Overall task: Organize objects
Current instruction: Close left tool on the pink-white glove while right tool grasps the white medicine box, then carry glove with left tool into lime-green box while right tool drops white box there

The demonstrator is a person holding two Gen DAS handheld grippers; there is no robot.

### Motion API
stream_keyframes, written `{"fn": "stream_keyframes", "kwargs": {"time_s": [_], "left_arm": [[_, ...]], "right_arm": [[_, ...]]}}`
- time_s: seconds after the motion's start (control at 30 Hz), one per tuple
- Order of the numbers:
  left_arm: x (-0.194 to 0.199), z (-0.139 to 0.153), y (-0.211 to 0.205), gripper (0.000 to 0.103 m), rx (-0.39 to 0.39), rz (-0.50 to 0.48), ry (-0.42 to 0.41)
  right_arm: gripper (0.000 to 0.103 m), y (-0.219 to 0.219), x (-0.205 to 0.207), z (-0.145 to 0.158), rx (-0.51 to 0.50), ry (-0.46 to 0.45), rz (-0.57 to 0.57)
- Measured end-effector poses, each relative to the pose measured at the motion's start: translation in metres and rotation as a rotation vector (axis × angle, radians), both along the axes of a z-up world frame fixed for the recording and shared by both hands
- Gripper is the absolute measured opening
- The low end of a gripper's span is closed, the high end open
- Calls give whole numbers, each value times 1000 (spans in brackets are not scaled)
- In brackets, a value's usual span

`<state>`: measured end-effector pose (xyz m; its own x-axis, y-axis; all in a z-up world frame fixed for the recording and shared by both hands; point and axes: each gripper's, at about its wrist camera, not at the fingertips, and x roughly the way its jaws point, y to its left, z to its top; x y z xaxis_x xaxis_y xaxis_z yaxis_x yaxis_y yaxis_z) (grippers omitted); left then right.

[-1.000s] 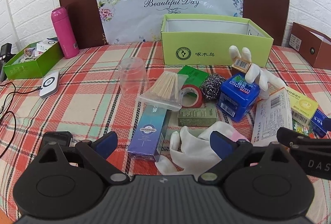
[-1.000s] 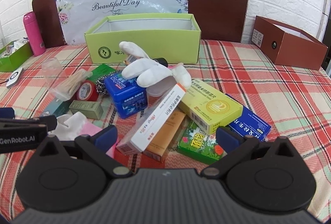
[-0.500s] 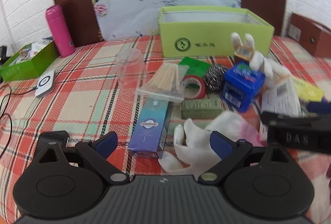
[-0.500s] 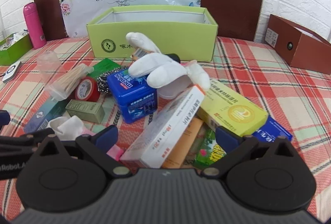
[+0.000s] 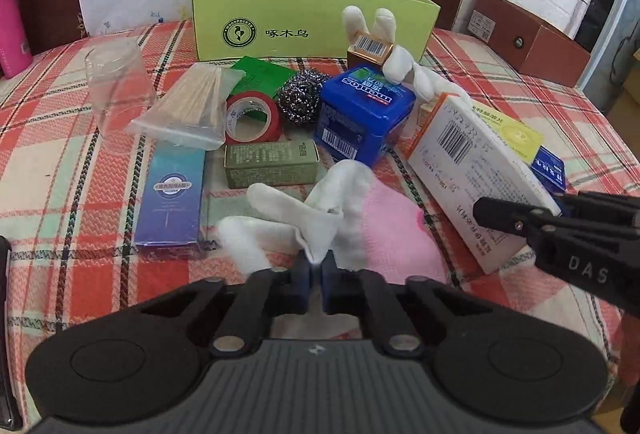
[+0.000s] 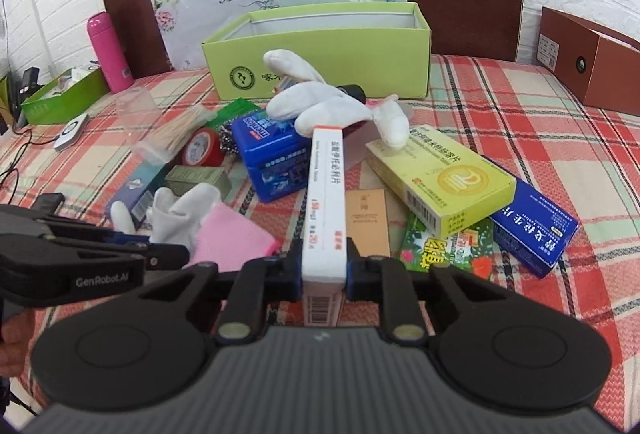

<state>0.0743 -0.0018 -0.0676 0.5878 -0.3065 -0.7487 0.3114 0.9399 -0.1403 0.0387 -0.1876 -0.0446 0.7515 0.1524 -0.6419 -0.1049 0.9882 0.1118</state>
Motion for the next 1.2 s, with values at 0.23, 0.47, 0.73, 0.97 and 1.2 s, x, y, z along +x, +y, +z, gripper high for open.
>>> {"fn": "stream_keyframes", "kwargs": {"time_s": [0.23, 0.47, 0.73, 0.97, 1.2], "left_arm": [[-19, 56, 22, 3, -94, -37, -66], [22, 159, 13, 3, -174, -5, -320], [141, 190, -11, 3, -167, 125, -325], [250, 123, -25, 3, -38, 226, -176], [281, 80, -15, 12, -12, 217, -154]], "right_arm": [[17, -12, -26, 31, 78, -45, 43], [17, -31, 1, 109, 133, -202, 87], [18, -29, 133, 158, 67, -270, 66], [18, -10, 270, 91, 3, -95, 72], [18, -1, 309, 27, 36, 38, 100]]}}
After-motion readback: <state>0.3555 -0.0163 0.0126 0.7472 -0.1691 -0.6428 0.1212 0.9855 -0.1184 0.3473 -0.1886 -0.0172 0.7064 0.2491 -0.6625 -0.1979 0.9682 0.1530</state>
